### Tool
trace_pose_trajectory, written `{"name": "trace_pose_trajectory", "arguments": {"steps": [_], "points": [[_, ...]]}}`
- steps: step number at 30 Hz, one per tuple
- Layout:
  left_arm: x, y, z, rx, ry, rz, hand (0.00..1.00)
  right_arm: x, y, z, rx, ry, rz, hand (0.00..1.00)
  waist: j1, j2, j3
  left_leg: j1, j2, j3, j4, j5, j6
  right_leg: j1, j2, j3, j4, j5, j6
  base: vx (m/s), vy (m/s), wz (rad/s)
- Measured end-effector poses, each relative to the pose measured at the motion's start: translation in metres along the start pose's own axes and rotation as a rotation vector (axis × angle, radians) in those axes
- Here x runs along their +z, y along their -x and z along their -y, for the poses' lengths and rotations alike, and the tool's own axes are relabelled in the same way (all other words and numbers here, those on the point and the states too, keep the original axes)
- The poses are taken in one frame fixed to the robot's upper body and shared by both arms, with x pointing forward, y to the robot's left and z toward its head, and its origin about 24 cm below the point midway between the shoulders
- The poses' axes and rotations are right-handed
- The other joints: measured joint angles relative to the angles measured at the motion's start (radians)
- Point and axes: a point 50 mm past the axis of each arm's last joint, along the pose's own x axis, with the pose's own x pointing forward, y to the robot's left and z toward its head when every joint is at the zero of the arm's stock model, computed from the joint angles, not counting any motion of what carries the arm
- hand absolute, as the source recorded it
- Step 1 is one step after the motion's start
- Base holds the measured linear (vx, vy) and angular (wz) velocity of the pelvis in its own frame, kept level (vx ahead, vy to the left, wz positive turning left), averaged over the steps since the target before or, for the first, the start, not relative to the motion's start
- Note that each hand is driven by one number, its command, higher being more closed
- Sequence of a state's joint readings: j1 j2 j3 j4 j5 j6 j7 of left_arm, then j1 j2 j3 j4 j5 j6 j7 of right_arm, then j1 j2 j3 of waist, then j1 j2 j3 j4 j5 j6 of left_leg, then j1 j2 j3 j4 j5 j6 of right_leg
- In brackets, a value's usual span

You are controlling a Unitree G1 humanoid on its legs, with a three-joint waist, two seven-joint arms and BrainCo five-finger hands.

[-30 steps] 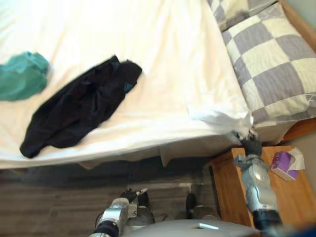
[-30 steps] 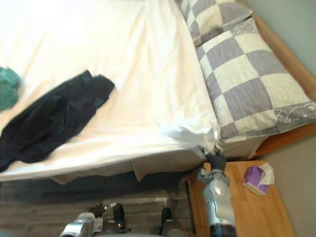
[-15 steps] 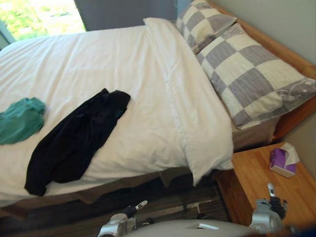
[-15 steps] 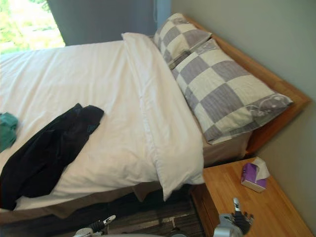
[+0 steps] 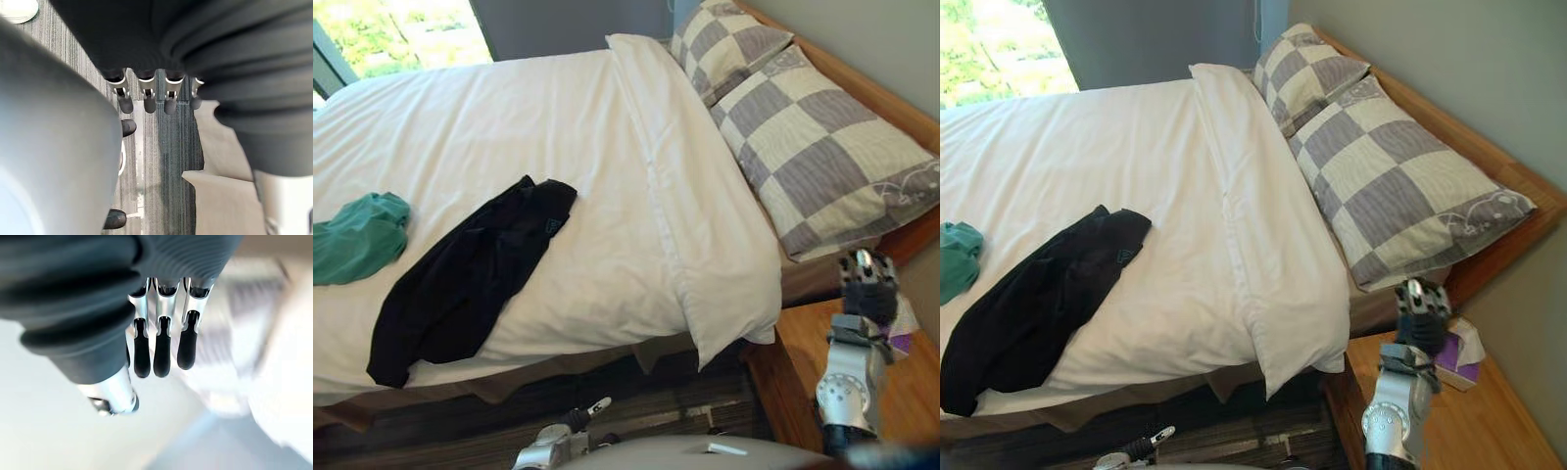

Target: Tidy the bed and pick cloth on bed and put in laundry

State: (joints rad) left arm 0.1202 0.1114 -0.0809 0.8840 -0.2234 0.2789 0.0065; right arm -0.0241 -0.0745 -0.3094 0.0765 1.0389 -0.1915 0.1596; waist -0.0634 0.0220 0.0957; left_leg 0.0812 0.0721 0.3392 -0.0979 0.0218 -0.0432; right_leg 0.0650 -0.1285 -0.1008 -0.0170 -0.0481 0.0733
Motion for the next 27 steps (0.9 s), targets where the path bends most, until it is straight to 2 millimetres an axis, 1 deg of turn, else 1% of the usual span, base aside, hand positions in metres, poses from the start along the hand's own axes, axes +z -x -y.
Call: {"name": "trace_pose_trajectory", "arguments": {"steps": [1,2,3,4,5,6,8,9,10,11,12,14,16,18,19,23,25,27], "points": [[0.006,-0.001,0.003,-0.008,-0.006,0.013,0.0,0.003,-0.018,-0.018,0.102,-0.043,-0.001,1.0,0.003,0.017,0.023,-0.024,-0.005,-0.005,0.0,0.005,0.006,-0.026,-0.006,-0.003,0.012,0.0,0.001,0.02,0.017,0.24],[0.009,-0.001,0.005,-0.013,-0.017,0.022,0.0,0.005,-0.028,-0.029,0.157,-0.062,0.004,1.0,0.002,0.026,0.039,-0.039,-0.009,-0.009,0.0,0.009,0.009,-0.044,-0.01,-0.005,0.022,-0.001,0.002,-0.04,0.044,0.19],[0.019,-0.001,0.009,-0.025,-0.036,0.054,0.0,0.012,-0.048,-0.055,0.27,-0.085,0.028,1.0,-0.002,0.041,0.078,-0.071,-0.016,-0.018,0.001,0.021,0.017,-0.086,-0.018,-0.008,0.05,-0.006,0.009,-0.07,0.055,0.21],[0.033,-0.001,0.013,-0.039,-0.047,0.101,0.0,0.021,-0.065,-0.081,0.368,-0.1,0.05,1.0,0.0,0.055,0.127,-0.1,-0.021,-0.023,0.001,0.031,0.023,-0.13,-0.027,-0.008,0.087,-0.014,0.015,-0.08,0.055,0.18],[0.04,-0.001,0.014,-0.043,-0.05,0.123,0.0,0.025,-0.072,-0.093,0.41,-0.109,0.063,1.0,0.002,0.062,0.153,-0.111,-0.022,-0.024,0.001,0.035,0.025,-0.148,-0.031,-0.007,0.106,-0.02,0.015,-0.08,0.043,0.14],[0.051,0.0,0.016,-0.051,-0.054,0.165,0.0,0.032,-0.083,-0.115,0.484,-0.132,0.08,1.0,0.005,0.072,0.193,-0.137,-0.027,-0.025,0.001,0.042,0.03,-0.194,-0.042,-0.005,0.151,-0.036,0.019,-0.07,0.027,0.09],[0.059,0.001,0.018,-0.058,-0.052,0.208,0.0,0.032,-0.089,-0.138,0.551,-0.173,0.077,1.0,0.005,0.078,0.23,-0.168,-0.039,-0.023,0.002,0.048,0.035,-0.257,-0.057,0.004,0.219,-0.066,0.021,-0.05,0.022,0.11],[0.072,0.003,0.021,-0.069,-0.053,0.258,0.0,0.031,-0.093,-0.159,0.597,-0.187,0.066,1.0,0.004,0.08,0.276,-0.211,-0.055,-0.019,0.02,0.048,0.035,-0.335,-0.084,0.012,0.305,-0.104,0.024,-0.02,0.011,0.15],[0.076,0.004,0.022,-0.079,-0.053,0.275,0.0,0.03,-0.093,-0.165,0.606,-0.191,0.063,1.0,0.005,0.082,0.289,-0.231,-0.059,-0.016,0.024,0.047,0.034,-0.366,-0.089,0.019,0.332,-0.116,0.024,0.02,-0.022,0.07],[0.088,0.006,0.027,-0.108,-0.032,0.337,0.0,0.029,-0.093,-0.18,0.628,-0.202,0.055,1.0,0.02,0.084,0.331,-0.286,-0.068,0.003,0.035,0.048,0.034,-0.453,-0.102,0.044,0.398,-0.137,0.02,0.05,-0.033,-0.06],[0.092,0.007,0.029,-0.114,-0.022,0.356,0.0,0.029,-0.093,-0.184,0.637,-0.206,0.055,1.0,0.025,0.088,0.343,-0.309,-0.068,0.009,0.043,0.049,0.035,-0.481,-0.103,0.051,0.413,-0.138,0.019,0.05,-0.042,-0.1],[0.102,0.009,0.034,-0.13,-0.01,0.404,0.0,0.03,-0.093,-0.193,0.65,-0.232,0.055,1.0,0.025,0.097,0.364,-0.376,-0.068,0.015,0.07,0.049,0.036,-0.554,-0.113,0.06,0.446,-0.138,0.019,0.05,-0.043,0.0],[0.121,0.013,0.047,-0.158,0.015,0.469,0.0,0.035,-0.092,-0.206,0.681,-0.274,0.082,1.0,0.022,0.105,0.419,-0.446,-0.062,0.029,0.099,0.05,0.036,-0.63,-0.116,0.06,0.481,-0.138,0.019,0.07,-0.068,0.06],[0.132,0.016,0.05,-0.145,0.019,0.499,0.0,0.038,-0.088,-0.211,0.694,-0.311,0.106,1.0,0.021,0.104,0.421,-0.505,-0.056,0.036,0.115,0.053,0.042,-0.689,-0.116,0.059,0.498,-0.138,0.018,0.06,-0.066,0.13],[0.139,0.018,0.052,-0.14,0.018,0.514,0.0,0.039,-0.087,-0.212,0.695,-0.33,0.125,1.0,0.02,0.104,0.422,-0.526,-0.054,0.037,0.119,0.061,0.052,-0.707,-0.116,0.056,0.503,-0.138,0.018,0.08,-0.061,0.17],[0.145,0.019,0.054,-0.123,0.051,0.524,0.0,0.037,-0.087,-0.208,0.688,-0.381,0.161,1.0,0.02,0.104,0.422,-0.557,-0.044,0.038,0.149,0.064,0.052,-0.716,-0.117,0.036,0.504,-0.138,0.017,0.06,-0.033,0.15],[0.147,0.018,0.055,-0.128,0.101,0.516,0.0,0.033,-0.089,-0.202,0.687,-0.381,0.167,1.0,0.022,0.104,0.422,-0.56,-0.042,0.041,0.153,0.065,0.05,-0.717,-0.117,0.035,0.504,-0.138,0.017,0.0,0.0,0.0],[0.15,0.018,0.056,-0.121,0.143,0.514,0.0,0.029,-0.089,-0.194,0.713,-0.391,0.179,1.0,0.02,0.103,0.422,-0.56,-0.041,0.051,0.152,0.072,0.04,-0.718,-0.117,0.035,0.501,-0.134,0.011,0.01,0.002,-0.04]]}}
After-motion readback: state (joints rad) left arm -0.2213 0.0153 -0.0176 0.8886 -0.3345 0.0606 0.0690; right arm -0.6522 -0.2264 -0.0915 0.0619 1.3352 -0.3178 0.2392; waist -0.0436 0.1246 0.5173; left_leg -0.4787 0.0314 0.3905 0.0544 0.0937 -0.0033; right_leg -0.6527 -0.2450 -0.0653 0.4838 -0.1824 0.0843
